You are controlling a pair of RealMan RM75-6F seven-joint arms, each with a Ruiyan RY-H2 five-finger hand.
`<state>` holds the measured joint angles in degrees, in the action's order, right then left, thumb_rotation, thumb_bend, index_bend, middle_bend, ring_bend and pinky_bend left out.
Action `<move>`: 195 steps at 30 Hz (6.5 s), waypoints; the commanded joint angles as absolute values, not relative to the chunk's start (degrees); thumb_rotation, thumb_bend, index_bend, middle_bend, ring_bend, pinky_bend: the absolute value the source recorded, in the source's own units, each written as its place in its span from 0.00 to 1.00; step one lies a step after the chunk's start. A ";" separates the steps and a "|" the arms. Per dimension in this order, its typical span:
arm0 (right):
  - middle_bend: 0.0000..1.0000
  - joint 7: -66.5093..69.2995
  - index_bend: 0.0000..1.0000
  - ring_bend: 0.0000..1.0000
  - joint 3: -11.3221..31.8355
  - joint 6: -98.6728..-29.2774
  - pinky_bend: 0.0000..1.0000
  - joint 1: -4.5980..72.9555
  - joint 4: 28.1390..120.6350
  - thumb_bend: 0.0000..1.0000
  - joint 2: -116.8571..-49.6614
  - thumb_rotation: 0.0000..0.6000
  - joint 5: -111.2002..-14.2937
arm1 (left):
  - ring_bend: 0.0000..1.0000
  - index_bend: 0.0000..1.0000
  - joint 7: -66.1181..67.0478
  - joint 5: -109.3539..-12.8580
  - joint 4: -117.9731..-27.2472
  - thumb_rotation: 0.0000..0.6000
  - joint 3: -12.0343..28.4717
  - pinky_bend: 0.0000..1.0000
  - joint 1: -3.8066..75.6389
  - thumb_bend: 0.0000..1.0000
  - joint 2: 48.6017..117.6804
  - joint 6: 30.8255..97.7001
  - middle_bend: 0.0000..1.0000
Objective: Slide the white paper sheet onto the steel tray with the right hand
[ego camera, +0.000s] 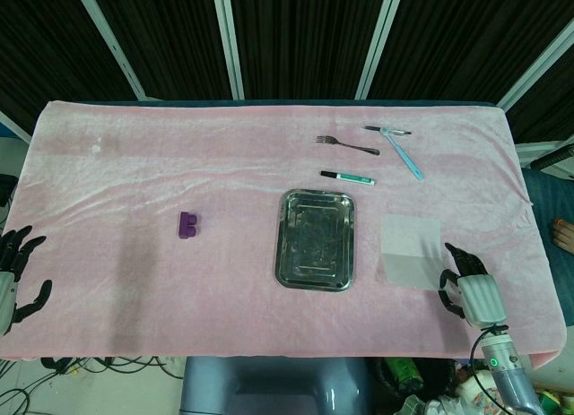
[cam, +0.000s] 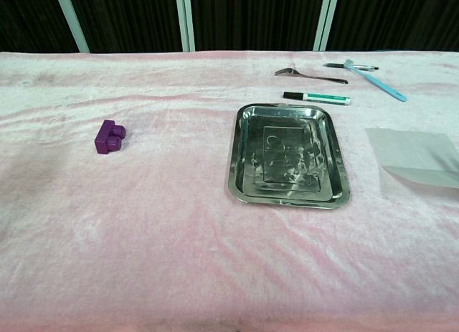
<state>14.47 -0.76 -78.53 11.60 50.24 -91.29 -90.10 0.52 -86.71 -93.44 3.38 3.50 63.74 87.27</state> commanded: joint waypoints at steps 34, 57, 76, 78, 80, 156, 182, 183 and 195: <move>0.07 14.97 0.77 0.12 -1.09 -77.52 0.16 12.76 48.70 0.37 -92.29 1.00 -90.93 | 0.00 0.15 1.64 -84.32 -94.73 1.00 3.61 0.00 3.10 0.39 63.78 87.34 0.04; 0.09 1.54 0.79 0.12 4.20 -67.63 0.16 21.49 74.21 0.37 -85.16 1.00 -86.54 | 0.00 0.15 1.50 -82.68 -95.32 1.00 4.27 0.00 2.94 0.39 63.87 87.38 0.04; 0.09 -11.24 0.79 0.12 5.02 -68.58 0.16 25.20 74.40 0.37 -90.97 1.00 -88.27 | 0.00 0.15 1.41 -82.23 -95.44 1.00 4.46 0.00 2.77 0.39 63.91 87.54 0.04; 0.08 -14.27 0.79 0.12 5.44 -67.61 0.16 25.35 75.62 0.37 -91.25 1.00 -86.64 | 0.00 0.15 1.41 -82.13 -95.46 1.00 4.48 0.00 2.76 0.39 63.92 87.50 0.04; 0.08 -17.35 0.79 0.12 5.75 -66.30 0.16 25.36 77.42 0.37 -91.29 1.00 -84.49 | 0.00 0.15 1.41 -82.07 -95.48 1.00 4.52 0.00 2.75 0.39 63.91 87.52 0.04; 0.08 -43.48 0.81 0.12 8.47 -65.48 0.16 34.30 92.94 0.40 -96.43 1.00 -49.30 | 0.00 0.15 1.27 -81.03 -95.66 1.00 4.90 0.00 2.55 0.40 63.66 87.29 0.04; 0.08 -43.11 0.81 0.12 7.88 -65.45 0.16 35.79 92.21 0.40 -97.60 1.00 -48.36 | 0.00 0.15 1.19 -80.86 -95.63 1.00 5.03 0.00 2.55 0.40 63.67 87.29 0.04; 0.08 -43.20 0.81 0.12 7.87 -65.47 0.16 35.86 92.20 0.40 -97.64 1.00 -48.21 | 0.00 0.15 1.18 -80.84 -95.63 1.00 5.03 0.00 2.55 0.39 63.67 87.29 0.04; 0.08 -43.75 0.81 0.12 7.55 -65.56 0.16 36.47 92.04 0.40 -98.18 1.00 -47.05 | 0.00 0.15 1.17 -80.71 -95.73 1.00 5.11 0.00 2.53 0.39 63.64 87.32 0.04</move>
